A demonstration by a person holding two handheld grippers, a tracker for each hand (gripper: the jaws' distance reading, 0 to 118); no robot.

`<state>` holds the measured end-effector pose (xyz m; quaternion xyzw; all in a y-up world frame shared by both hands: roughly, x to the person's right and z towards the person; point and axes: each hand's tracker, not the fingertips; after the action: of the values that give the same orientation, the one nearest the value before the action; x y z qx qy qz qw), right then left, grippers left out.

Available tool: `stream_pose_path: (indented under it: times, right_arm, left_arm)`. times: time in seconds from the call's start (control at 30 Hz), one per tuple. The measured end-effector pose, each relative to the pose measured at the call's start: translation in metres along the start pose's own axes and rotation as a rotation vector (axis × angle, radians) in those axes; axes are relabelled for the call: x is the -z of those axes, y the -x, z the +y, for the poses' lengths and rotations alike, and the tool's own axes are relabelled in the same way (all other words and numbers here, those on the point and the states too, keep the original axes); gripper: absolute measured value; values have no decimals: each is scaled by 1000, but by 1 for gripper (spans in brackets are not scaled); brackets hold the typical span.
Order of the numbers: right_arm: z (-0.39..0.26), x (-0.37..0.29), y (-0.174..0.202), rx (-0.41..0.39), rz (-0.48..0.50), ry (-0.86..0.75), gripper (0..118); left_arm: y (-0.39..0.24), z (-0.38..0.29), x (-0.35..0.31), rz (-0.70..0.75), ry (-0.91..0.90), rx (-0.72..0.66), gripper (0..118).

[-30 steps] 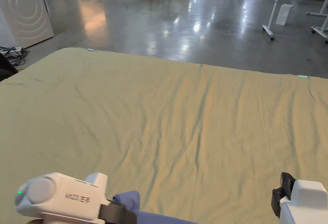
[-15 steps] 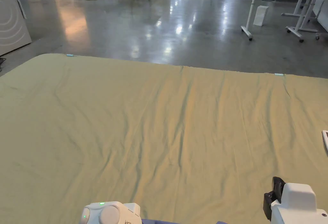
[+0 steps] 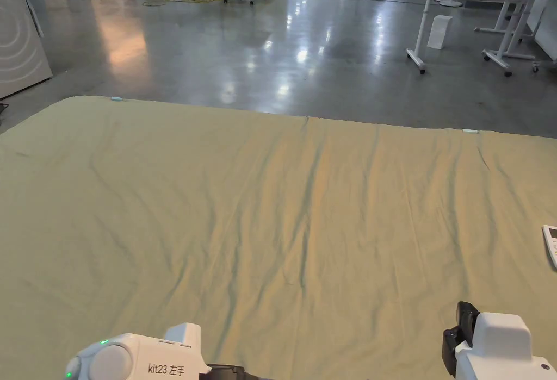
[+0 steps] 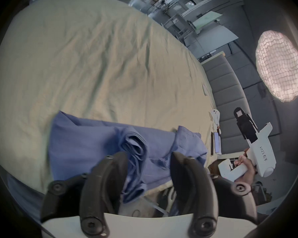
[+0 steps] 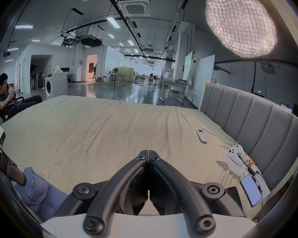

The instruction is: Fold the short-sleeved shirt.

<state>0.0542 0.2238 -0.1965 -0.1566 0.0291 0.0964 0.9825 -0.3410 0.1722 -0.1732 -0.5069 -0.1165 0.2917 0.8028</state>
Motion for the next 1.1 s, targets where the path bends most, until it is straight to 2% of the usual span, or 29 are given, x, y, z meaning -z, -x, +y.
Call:
stream_pose_path:
  times: [0.03,0.07,0.13,0.2,0.3,0.4,0.63,0.87,1.1]
  right_arm:
    - [0,0,0,2,-1,1,0]
    - [1,-1,-1,2,-1,3,0]
    - [0,-1,-2,5,-3,4,0]
    - [-1,-2,-2,6,-3,10,0]
    - [-3,-1,-2,5,-2,17,0]
    - [-8,1,-3,6,-1,23,0]
    - [-8,-2,-3,12,0,31,0]
    - [-8,-3,-7,17,-6,36,0]
    - [-8,-3,-8,11,-7,38,0]
  left_arm:
    - [-7,-5,-2,23,-7,-2,25]
    - [-4,-6,-1,56,-10,-10,19]
    - [5,-9,6,88,-2,-8,19]
    - [11,-12,17,151,21,15,13]
    - [2,-23,32,182,98,59,13]
    - [-8,-32,44,59,151,48,13]
    - [-25,-38,74,-53,147,38,13]
    - [-39,-42,100,0,166,72,11]
    - [-33,-35,78,-34,142,62,11]
